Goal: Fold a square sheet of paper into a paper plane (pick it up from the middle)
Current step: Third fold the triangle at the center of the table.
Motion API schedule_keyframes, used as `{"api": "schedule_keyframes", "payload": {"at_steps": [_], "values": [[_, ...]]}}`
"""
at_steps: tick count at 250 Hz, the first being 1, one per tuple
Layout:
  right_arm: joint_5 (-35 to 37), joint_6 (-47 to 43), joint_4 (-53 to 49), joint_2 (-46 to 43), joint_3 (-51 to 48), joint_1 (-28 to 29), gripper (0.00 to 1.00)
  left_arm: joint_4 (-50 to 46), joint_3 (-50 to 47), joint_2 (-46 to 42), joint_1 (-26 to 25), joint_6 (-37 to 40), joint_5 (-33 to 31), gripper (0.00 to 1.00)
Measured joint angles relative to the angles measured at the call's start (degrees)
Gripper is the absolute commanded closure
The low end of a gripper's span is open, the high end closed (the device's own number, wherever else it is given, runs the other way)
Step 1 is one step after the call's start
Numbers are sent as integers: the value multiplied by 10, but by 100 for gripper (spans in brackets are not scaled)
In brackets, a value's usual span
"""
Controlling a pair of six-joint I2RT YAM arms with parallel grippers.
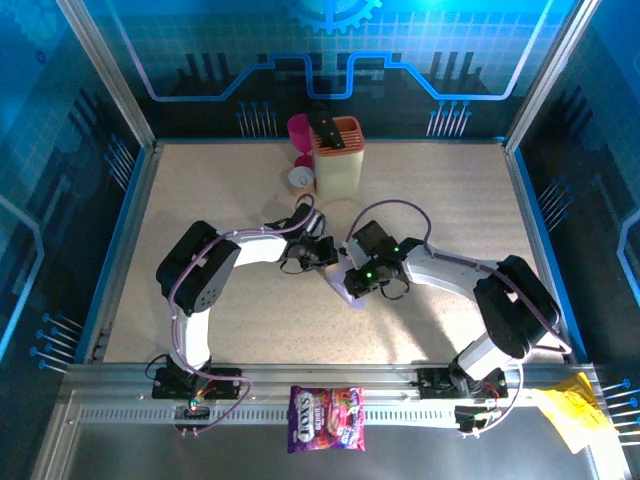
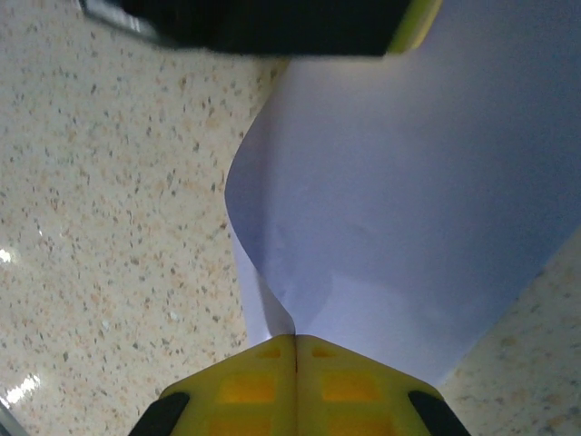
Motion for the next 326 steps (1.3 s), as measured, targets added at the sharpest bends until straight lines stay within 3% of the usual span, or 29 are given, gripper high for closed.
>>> {"api": "schedule_keyframes", "payload": {"at_steps": [326], "values": [[34, -8, 8, 68, 13, -28, 100, 11, 0, 4, 0, 8, 3, 100]]}}
